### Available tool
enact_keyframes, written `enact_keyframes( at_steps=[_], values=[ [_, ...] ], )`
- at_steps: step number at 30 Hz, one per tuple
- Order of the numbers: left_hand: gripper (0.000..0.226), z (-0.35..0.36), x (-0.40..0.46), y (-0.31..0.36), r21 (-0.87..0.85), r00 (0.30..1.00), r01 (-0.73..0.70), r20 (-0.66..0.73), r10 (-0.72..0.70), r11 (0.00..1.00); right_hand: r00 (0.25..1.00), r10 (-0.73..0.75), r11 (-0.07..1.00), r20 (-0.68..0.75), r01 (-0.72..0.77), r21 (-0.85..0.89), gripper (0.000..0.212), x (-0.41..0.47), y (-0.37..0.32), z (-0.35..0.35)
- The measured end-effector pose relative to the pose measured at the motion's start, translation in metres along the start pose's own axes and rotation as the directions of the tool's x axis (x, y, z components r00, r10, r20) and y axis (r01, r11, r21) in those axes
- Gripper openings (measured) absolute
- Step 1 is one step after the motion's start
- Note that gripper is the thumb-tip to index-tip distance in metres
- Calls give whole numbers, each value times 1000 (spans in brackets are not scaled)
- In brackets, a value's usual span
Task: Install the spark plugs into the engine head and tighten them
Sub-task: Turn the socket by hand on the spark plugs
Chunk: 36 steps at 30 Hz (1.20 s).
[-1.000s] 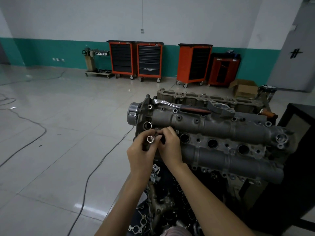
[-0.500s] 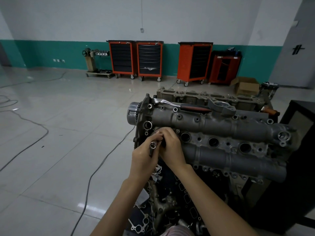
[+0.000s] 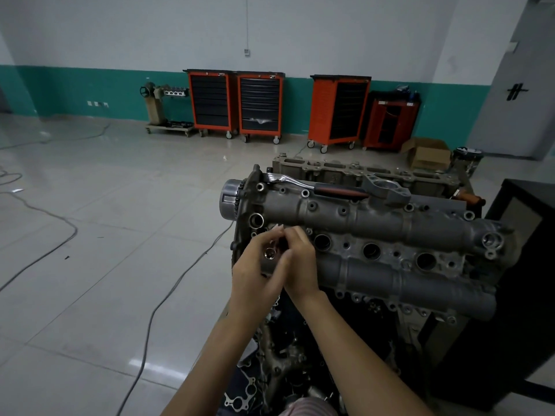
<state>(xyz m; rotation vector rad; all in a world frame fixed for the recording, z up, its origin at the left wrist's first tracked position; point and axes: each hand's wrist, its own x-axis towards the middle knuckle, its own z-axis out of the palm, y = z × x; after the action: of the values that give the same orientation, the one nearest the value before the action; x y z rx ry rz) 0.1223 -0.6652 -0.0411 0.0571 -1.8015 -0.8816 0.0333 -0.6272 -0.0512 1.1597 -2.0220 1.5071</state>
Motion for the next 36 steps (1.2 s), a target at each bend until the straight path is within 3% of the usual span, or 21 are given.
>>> enact_keyframes(
  at_steps=[2,4,6,8,11,13,15,20,23,26,28,31,36],
  values=[
    [19,4,0,4,-17,999,-6,-48,5,1000,999,29,999,16,-28,-21,20,1,0,0],
    [24,9,4,7,-94,993,99,-56,-104,991,1000,-2,993,19,4,-122,14,2,2,1],
    [31,16,12,11,-244,968,230,-41,-247,942,1000,15,991,16,-13,-130,15,2,3,3],
    [36,23,18,13,-348,951,268,-52,-304,898,998,33,992,58,-25,-125,18,3,4,4],
    [42,28,22,9,-358,961,215,-87,-261,909,993,52,984,107,-33,-177,9,5,7,5],
    [43,25,22,3,-359,970,204,-48,-237,911,995,46,977,93,-25,-211,12,5,8,5],
    [43,18,25,-1,-349,980,195,33,-196,917,993,-44,953,106,74,-295,15,5,8,4],
    [44,4,34,-6,-312,961,224,226,-157,923,978,-166,982,123,175,-66,22,0,9,-4],
    [49,-3,34,-7,-336,938,297,278,-207,894,983,-146,983,108,156,-94,18,-1,10,-2],
    [45,-4,28,1,-212,959,245,193,-206,946,995,-82,991,64,88,-102,9,-1,9,-1],
    [22,-4,19,4,-23,987,144,71,-142,989,999,-30,996,34,32,-83,7,0,7,-1],
    [28,-6,9,7,135,977,208,-77,-199,969,999,16,1000,-39,-16,-1,5,1,6,1],
    [18,-5,-2,12,261,990,122,-104,-97,958,990,137,984,19,-138,108,17,1,6,0]
  ],
)
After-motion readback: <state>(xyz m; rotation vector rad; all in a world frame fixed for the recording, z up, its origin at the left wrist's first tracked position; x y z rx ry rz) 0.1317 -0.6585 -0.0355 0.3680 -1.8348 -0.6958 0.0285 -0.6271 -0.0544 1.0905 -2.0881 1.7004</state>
